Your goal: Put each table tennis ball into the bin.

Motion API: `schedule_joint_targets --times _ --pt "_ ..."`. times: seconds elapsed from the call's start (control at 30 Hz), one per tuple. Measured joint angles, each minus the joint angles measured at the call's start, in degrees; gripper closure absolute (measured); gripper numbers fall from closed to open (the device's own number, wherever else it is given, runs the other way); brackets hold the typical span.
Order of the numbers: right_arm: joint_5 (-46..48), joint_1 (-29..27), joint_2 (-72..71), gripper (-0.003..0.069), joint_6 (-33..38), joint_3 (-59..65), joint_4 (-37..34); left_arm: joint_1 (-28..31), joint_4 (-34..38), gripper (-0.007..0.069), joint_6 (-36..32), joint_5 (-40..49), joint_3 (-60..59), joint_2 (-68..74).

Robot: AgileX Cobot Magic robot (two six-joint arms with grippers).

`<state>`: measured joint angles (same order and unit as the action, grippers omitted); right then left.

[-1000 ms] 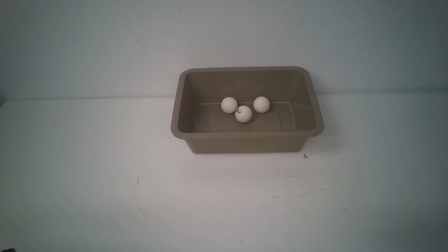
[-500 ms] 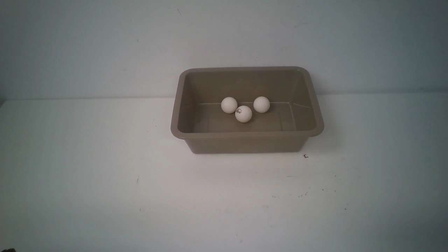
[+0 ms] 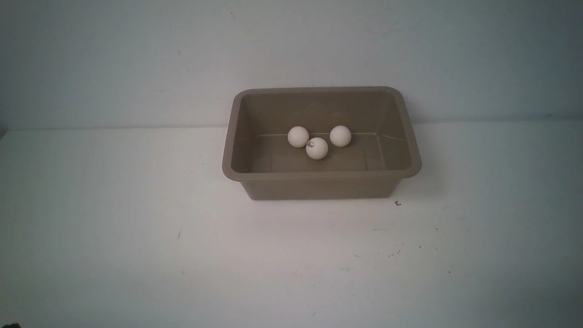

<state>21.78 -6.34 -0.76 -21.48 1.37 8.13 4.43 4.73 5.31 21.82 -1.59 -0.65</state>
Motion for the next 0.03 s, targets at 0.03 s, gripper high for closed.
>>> schedule_joint_targets --times 0.03 --pt "0.0 0.0 0.0 0.0676 0.0 0.0 0.0 0.0 0.0 0.0629 0.0 0.0 0.0 0.0"
